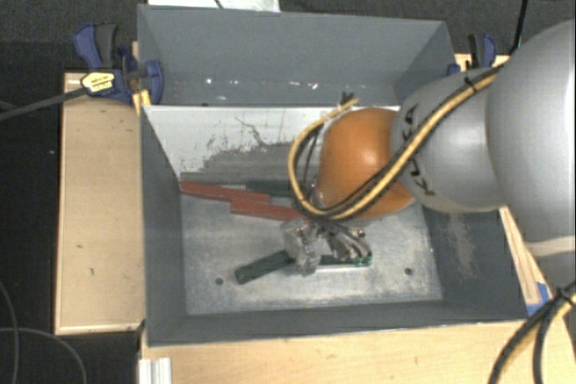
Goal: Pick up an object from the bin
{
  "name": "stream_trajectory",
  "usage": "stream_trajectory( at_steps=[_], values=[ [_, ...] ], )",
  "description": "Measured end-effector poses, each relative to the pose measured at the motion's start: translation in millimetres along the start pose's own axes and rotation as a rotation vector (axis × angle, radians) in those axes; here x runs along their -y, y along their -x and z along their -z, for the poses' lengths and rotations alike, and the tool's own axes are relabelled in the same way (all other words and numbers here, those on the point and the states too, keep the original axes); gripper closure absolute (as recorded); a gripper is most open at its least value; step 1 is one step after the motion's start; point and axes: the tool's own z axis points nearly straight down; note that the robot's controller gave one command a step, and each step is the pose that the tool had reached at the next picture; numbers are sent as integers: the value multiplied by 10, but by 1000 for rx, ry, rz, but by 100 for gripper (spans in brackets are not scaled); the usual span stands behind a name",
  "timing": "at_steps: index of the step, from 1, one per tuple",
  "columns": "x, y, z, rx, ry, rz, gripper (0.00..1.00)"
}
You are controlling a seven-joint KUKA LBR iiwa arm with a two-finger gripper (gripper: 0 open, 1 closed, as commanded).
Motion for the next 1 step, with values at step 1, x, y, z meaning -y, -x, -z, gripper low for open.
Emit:
stream_trajectory(
  at_steps=[1],
  values=[
    [-164,209,1480,1,0,-48,100]
  ],
)
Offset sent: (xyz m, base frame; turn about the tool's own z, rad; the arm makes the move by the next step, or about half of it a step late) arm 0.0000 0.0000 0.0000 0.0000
